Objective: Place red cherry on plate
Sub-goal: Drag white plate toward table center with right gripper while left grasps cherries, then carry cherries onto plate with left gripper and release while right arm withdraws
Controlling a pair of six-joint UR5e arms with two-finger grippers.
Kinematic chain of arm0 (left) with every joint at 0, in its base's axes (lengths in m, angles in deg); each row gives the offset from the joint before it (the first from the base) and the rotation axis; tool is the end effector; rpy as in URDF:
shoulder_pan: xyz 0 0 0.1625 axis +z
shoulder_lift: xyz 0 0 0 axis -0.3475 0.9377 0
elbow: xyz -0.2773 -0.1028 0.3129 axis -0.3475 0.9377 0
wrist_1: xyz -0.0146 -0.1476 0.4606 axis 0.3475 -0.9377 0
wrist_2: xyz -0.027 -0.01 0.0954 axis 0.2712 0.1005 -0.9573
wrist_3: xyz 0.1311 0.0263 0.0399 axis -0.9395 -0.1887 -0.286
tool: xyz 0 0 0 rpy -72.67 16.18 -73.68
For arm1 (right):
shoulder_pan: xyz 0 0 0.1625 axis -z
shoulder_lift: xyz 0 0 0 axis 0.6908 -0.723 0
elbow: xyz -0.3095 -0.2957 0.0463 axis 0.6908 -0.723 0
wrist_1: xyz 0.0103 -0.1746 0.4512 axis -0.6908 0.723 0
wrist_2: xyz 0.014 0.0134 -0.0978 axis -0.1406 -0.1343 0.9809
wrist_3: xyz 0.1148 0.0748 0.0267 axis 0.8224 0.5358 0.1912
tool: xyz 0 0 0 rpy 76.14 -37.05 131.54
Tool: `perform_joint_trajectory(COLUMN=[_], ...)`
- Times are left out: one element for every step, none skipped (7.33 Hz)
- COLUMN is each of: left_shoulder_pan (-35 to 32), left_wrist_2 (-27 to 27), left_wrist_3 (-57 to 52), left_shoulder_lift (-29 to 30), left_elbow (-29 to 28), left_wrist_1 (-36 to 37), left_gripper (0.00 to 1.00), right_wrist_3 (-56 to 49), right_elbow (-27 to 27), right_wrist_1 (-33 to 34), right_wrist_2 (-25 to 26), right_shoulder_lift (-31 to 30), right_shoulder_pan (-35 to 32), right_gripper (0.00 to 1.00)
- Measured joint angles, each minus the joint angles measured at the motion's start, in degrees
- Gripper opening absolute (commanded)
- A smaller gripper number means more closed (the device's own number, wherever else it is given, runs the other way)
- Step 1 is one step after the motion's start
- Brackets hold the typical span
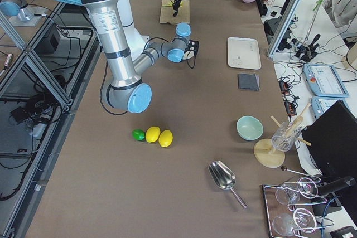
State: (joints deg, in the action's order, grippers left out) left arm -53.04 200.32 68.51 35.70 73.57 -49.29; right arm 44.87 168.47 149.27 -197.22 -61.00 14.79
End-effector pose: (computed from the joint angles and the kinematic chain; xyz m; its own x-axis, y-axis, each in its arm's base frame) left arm 0.4325 -0.3560 0.4958 0.5121 0.2797 -0.8121 -0.1803 0.9594 0.2167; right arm -0.5977 -0.4084 0.2930 0.4523 0.0860 0.8877 -0.0056 0.9956 -0.0936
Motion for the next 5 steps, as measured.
perform_joint_trajectory(left_shoulder_pan=[-0.1,-0.1,-0.1,-0.2,-0.1], left_wrist_2=[0.0,0.0,0.1,0.2,0.2], left_wrist_3=[0.0,0.2,0.6,1.2,3.1], left_shoulder_lift=[0.1,1.1,3.4,7.2,12.5], left_elbow=[0.2,0.5,0.7,0.9,0.8], left_wrist_1=[0.0,0.0,0.3,1.9,5.5], left_gripper=[0.00,0.00,0.00,0.00,0.00], right_wrist_3=[0.5,0.8,1.1,1.3,1.3], right_elbow=[0.0,0.3,1.5,3.4,5.4], right_wrist_1=[0.0,-0.1,-0.2,-0.1,0.0], right_wrist_2=[0.8,1.7,2.9,3.5,3.0], right_shoulder_lift=[0.2,0.3,0.2,-0.4,-1.8], right_shoulder_pan=[0.7,1.1,1.0,0.3,-1.3], right_gripper=[0.99,1.00,1.00,1.00,1.00])
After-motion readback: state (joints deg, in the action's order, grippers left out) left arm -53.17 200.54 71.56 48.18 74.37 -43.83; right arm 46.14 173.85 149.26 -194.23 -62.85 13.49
